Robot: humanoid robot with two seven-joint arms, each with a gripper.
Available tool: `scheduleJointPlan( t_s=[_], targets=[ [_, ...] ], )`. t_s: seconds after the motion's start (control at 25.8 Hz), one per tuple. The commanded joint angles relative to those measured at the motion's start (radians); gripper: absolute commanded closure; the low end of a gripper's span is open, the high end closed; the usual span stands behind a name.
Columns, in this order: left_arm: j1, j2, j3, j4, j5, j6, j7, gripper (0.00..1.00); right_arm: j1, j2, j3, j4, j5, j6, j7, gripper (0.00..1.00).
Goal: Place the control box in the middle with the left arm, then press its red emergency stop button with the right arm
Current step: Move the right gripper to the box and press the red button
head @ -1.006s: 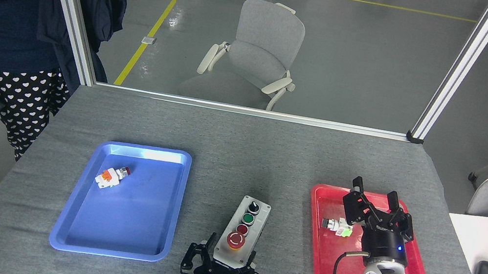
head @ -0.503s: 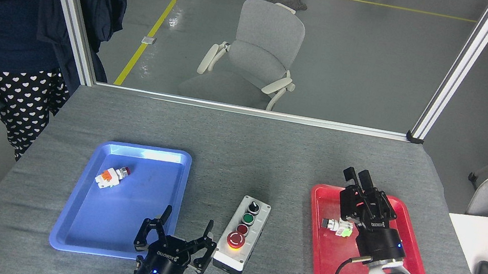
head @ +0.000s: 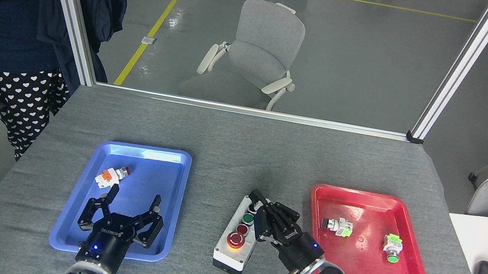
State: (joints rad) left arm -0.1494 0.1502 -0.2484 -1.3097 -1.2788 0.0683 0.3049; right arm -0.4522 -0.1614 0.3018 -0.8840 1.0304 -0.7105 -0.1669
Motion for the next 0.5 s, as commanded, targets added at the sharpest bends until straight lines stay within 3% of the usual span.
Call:
scheduleJointPlan(
  t_s=[0.0,0.12,0.46],
  targets=[
    [0.008,0.046,0.037,-0.005,-0.001,-0.067,0.0,0.01,-0.003,0.014,0.059,0.007,0.102,0.025,-0.003,1.0],
    [0.007,0.078,0.04,-0.003,-0.001,-0.087,0.0,0.01,0.0,0.005,0.065,0.01,0.134,0.023,-0.002,1.0],
    [0.013,0.111,0.093,0.004,0.022,-0.182,0.0,0.01,-0.002,-0.003,0.065,0.076,0.135,0.023,0.009,1.0]
  ],
)
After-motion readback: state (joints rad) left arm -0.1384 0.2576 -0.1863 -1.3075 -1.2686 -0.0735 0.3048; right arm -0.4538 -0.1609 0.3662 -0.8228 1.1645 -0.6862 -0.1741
